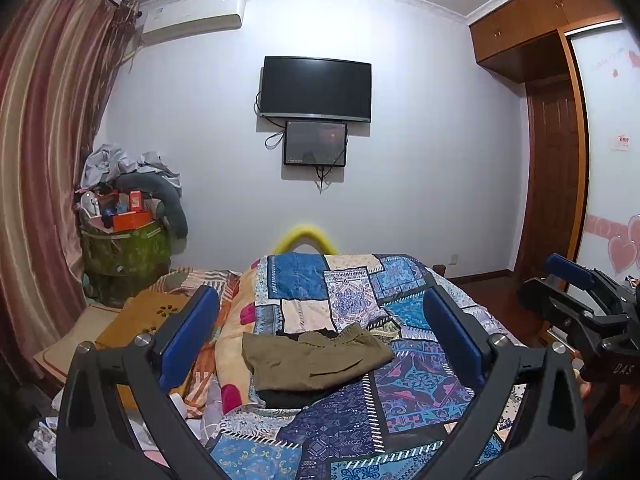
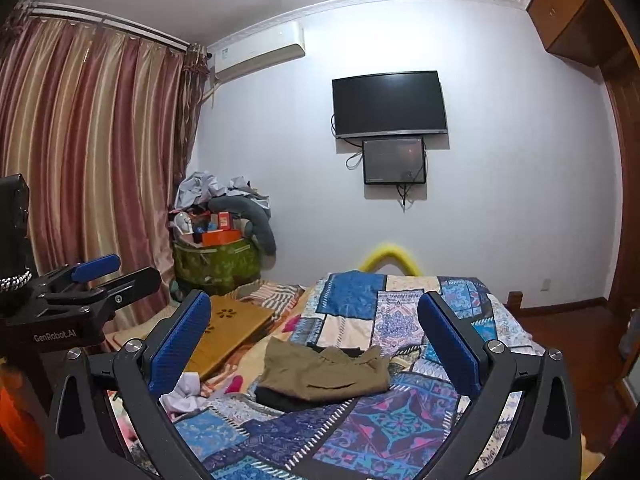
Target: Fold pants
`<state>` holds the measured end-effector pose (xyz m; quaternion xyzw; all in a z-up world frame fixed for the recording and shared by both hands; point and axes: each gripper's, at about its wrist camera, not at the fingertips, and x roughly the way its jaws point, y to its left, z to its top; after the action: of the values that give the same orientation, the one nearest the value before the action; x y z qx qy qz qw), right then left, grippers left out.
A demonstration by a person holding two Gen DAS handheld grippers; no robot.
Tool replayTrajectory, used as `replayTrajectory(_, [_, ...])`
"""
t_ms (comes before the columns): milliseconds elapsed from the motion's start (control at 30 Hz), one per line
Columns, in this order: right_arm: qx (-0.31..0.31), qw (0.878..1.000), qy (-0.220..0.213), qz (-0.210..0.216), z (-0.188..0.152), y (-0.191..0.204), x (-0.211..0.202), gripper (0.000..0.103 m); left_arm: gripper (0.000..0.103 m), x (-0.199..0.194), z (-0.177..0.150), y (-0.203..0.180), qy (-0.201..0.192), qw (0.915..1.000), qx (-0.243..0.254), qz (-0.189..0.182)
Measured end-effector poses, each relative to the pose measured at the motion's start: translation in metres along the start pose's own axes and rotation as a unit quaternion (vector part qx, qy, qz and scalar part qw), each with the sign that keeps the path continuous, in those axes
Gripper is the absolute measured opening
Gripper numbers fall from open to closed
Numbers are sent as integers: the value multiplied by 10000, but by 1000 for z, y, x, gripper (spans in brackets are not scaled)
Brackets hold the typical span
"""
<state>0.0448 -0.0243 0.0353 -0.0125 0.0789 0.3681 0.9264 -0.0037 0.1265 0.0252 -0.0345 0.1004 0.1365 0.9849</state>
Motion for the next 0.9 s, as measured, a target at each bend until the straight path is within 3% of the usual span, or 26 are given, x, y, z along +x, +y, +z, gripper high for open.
replayTrajectory(900, [119,9997,93,-183,-1,-3,-2,103,103,3,2,-3,17,9999,3,-108])
